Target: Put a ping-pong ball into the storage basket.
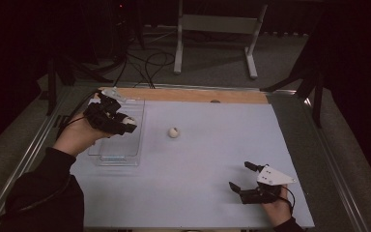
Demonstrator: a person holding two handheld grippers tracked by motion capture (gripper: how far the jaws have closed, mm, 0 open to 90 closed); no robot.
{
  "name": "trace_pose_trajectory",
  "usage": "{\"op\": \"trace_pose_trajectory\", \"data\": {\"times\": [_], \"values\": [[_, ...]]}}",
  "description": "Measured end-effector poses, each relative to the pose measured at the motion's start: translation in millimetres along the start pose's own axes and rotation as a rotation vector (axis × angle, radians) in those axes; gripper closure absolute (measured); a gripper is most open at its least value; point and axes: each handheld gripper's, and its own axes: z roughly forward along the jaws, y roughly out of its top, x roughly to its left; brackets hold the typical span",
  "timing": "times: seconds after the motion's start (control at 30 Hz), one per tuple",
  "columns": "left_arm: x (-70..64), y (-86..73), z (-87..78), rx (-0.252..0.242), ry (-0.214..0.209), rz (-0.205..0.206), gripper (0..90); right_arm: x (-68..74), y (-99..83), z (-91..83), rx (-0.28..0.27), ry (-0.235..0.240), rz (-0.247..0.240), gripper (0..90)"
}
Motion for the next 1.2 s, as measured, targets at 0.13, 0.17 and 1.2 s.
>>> {"op": "trace_pose_trajectory", "data": {"times": [0.13, 0.17, 1.2], "values": [[8.3, -5.6, 3.7, -0.007, 0.023, -0.038, 52.3, -0.2, 0.0, -0.1, -0.001, 0.000, 0.001, 8.7], [10.4, -6.6, 4.0, -0.014, 0.025, -0.050, 52.3, -0.2, -0.1, -0.1, 0.000, -0.001, -0.002, 8.7], [36.8, -42.7, 64.3, -0.029, 0.046, -0.231, 52.3, -0.9, -0.5, -0.5, 0.003, 0.003, 0.005, 8.7]]}}
